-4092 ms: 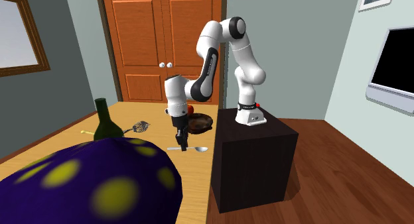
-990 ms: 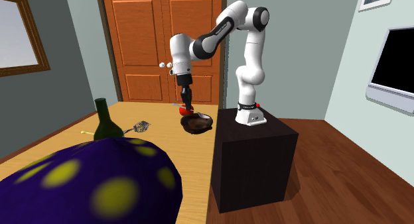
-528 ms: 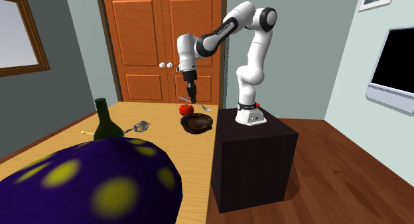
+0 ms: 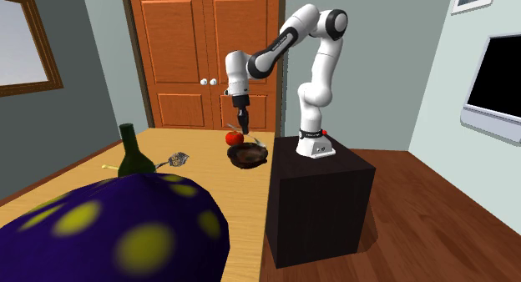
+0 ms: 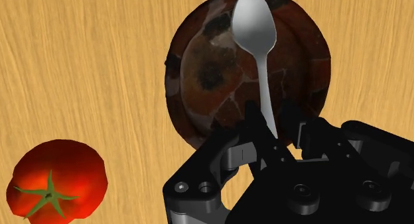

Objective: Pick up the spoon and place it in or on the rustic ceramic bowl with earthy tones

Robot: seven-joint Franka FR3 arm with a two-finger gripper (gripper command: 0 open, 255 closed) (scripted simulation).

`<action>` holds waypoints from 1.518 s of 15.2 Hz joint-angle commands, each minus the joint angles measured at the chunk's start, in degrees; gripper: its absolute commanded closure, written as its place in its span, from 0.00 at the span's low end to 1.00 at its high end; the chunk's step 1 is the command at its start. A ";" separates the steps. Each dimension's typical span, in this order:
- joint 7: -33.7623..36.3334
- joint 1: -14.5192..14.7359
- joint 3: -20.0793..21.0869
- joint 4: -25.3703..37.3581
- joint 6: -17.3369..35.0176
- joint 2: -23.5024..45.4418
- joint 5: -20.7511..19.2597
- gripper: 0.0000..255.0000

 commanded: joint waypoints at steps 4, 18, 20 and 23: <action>-0.83 0.19 0.37 -1.53 4.59 3.06 0.62 1.00; -1.64 0.36 0.63 -2.67 8.54 5.92 1.20 0.00; -1.64 0.36 0.63 -2.67 8.54 5.92 1.20 0.00; -1.44 0.07 0.29 -1.93 6.24 4.40 0.72 0.00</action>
